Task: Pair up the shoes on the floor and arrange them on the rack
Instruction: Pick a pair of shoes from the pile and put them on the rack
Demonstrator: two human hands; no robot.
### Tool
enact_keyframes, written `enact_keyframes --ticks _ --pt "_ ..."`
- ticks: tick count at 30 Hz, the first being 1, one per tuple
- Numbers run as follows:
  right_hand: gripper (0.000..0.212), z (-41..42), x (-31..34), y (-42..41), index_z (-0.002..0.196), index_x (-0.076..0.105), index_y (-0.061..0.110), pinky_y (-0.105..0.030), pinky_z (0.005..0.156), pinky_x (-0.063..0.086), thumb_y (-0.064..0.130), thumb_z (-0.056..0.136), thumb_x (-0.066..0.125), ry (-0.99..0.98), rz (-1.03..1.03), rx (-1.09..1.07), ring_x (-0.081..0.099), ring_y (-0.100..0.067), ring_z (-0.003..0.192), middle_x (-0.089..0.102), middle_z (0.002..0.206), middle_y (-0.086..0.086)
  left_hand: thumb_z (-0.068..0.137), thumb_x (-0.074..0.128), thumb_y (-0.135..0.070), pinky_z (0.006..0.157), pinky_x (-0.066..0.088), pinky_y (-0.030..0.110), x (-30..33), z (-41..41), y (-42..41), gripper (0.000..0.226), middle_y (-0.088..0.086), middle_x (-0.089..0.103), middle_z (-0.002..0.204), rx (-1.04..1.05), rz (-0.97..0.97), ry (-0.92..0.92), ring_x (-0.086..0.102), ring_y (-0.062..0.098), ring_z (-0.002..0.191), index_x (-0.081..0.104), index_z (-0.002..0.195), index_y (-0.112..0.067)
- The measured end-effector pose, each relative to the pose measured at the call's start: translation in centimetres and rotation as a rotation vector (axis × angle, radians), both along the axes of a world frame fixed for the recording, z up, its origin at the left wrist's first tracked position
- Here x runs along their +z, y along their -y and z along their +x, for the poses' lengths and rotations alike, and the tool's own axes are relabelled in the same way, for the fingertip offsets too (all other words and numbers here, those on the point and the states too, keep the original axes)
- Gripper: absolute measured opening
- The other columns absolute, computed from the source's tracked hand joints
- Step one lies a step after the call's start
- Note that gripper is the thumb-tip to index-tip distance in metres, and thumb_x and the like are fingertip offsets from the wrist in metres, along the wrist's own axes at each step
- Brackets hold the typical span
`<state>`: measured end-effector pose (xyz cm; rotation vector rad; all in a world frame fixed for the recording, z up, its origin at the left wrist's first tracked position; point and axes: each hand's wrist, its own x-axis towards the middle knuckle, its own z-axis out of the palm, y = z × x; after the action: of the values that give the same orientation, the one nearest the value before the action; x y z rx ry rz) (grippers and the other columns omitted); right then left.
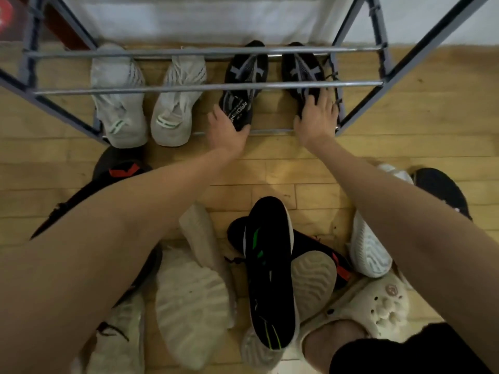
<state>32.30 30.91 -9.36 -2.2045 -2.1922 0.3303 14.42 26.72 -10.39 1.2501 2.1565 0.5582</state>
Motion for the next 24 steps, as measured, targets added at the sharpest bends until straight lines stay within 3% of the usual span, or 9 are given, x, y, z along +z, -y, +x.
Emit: enact_keyframes --ticks 4,8,12,15,19,24 --pt "0.052 -1.2 0.3 5.9 0.143 0.031 0.004 -0.048 0.119 0.005 0.018 0.096 0.047 0.011 -0.077 0.108 0.005 -0.031 0.149 0.009 0.159 -0.019 0.086 0.065 -0.02 0.107 0.038 0.037 1.6 -0.9 3.1 0.076 0.013 0.035 0.147 -0.103 -0.095 -0.007 0.039 0.03 0.134 0.024 0.149 -0.007" --pt "0.048 -4.0 1.6 12.1 0.136 0.041 0.003 -0.046 0.117 0.017 0.016 0.092 0.051 -0.128 -0.072 0.139 0.024 -0.036 0.141 0.028 0.15 -0.024 0.09 0.061 -0.016 0.098 0.04 0.029 4.0 -2.5 9.4 0.052 0.012 0.049 0.138 -0.198 -0.129 0.079 0.048 0.026 0.127 0.044 0.138 -0.007" --pt "0.041 -5.8 4.1 17.5 0.129 0.047 0.001 -0.045 0.098 0.042 0.008 0.089 0.052 -0.267 -0.053 0.33 0.047 -0.038 0.12 0.042 0.136 -0.023 0.087 0.06 -0.008 0.086 0.044 0.021 7.0 -5.7 15.9 0.022 0.007 0.068 0.11 -0.233 -0.033 0.148 0.063 0.018 0.105 0.067 0.107 -0.009" --pt "0.045 -5.8 6.5 21.2 0.135 0.041 0.001 -0.043 0.081 0.051 0.005 0.091 0.048 -0.237 -0.19 0.622 0.055 -0.035 0.105 0.041 0.135 -0.021 0.086 0.059 -0.007 0.085 0.051 0.027 9.1 -9.2 20.5 0.015 0.003 0.07 0.096 -0.351 -0.028 0.129 0.065 0.016 0.092 0.07 0.095 -0.013" --pt "0.066 -4.6 8.1 24.9 0.148 0.023 0.009 -0.032 0.085 0.049 0.004 0.089 0.054 -0.138 -0.408 0.83 0.042 -0.03 0.127 0.028 0.148 -0.013 0.088 0.059 -0.006 0.081 0.051 0.027 10.9 -13.1 25.7 0.015 0.004 0.071 0.095 -0.573 -0.068 0.026 0.065 0.016 0.089 0.07 0.097 -0.009" --pt "0.1 -3.5 8.7 28.7 0.153 0.008 0.021 -0.037 0.109 0.038 0.036 0.08 0.075 -0.257 -0.396 0.807 0.029 -0.026 0.14 0.013 0.157 -0.004 0.09 0.057 -0.007 0.084 0.05 0.026 10.7 -15.2 30.9 0.016 -0.003 0.067 0.091 -0.53 -0.098 0.057 0.064 0.012 0.087 0.069 0.101 -0.011"
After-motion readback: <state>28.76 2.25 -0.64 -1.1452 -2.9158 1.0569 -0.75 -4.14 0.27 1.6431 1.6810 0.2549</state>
